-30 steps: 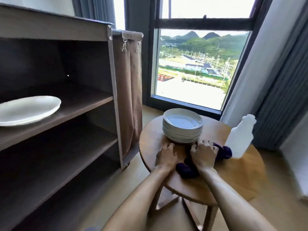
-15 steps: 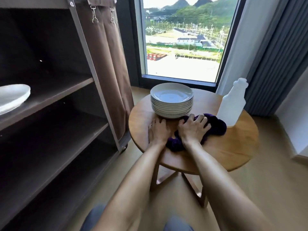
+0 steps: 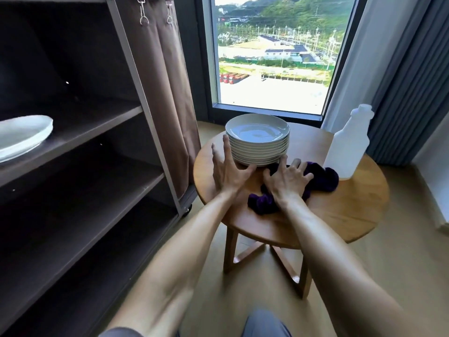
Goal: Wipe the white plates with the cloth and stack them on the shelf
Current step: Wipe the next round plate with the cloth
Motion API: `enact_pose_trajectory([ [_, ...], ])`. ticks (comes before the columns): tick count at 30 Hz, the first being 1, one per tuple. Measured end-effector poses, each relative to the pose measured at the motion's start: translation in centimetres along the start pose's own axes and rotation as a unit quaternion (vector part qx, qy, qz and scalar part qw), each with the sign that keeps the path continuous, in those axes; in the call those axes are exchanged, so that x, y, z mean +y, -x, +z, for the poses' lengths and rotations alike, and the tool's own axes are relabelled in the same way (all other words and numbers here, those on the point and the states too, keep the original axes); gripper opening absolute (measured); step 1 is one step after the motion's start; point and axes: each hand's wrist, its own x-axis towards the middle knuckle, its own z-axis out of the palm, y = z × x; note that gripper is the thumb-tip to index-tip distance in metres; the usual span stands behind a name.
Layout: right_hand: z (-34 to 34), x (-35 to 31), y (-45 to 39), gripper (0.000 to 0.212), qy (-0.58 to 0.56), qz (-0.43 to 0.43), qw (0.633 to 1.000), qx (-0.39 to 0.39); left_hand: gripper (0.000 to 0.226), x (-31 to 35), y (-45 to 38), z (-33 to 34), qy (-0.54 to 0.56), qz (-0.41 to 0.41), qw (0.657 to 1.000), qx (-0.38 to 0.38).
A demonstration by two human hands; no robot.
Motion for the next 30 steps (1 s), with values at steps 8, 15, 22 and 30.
enact_pose_trajectory([
  [8, 0.3, -0.2, 0.0, 0.053, 0.000, 0.026, 1.000, 0.002, 0.079, 2.2, -5.6, -0.8, -0.096, 0.041, 0.988, -0.111],
  [15, 0.8, -0.4, -0.2, 0.063, -0.018, 0.054, 0.998, -0.023, 0.055, 3.2, -6.8, -1.3, -0.073, 0.023, 0.992, -0.098],
  [22, 0.3, -0.4, -0.8, 0.039, 0.016, 0.045, 0.998, -0.035, 0.044, 4.5, -7.1, -2.4, -0.071, 0.000, 0.994, -0.089],
  [30, 0.6, 0.0, -1.2, 0.048, -0.019, 0.022, 1.000, 0.006, 0.050, 5.7, -8.2, -3.8, -0.084, -0.027, 0.985, -0.148],
])
